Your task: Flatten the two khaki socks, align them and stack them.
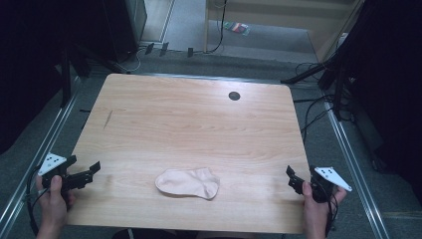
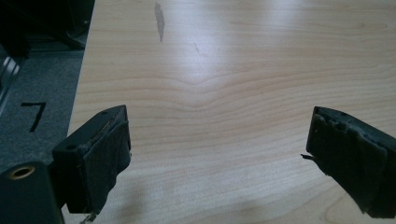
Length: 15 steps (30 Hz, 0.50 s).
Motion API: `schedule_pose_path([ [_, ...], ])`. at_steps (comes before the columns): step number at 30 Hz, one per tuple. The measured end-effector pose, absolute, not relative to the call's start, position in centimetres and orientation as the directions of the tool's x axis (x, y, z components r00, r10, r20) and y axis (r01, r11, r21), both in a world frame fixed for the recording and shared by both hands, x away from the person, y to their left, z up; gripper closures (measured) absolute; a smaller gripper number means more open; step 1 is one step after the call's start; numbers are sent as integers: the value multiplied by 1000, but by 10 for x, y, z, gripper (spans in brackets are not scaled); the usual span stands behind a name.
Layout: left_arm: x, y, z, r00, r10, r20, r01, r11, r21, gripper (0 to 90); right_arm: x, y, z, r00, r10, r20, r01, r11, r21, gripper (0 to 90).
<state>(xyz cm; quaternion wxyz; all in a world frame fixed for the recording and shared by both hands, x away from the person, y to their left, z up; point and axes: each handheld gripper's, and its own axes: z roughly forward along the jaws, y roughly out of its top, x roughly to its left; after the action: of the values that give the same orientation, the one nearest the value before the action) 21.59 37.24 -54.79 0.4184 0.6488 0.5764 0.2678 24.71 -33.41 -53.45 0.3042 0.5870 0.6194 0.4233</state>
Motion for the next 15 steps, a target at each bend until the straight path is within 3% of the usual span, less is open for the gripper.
schedule_pose_path([
  [15, 218, 372, -552, 198, 967, -161, 528, 33, 848, 70, 226, -342, -547, -152, 974, 168, 503, -70, 861, 122],
])
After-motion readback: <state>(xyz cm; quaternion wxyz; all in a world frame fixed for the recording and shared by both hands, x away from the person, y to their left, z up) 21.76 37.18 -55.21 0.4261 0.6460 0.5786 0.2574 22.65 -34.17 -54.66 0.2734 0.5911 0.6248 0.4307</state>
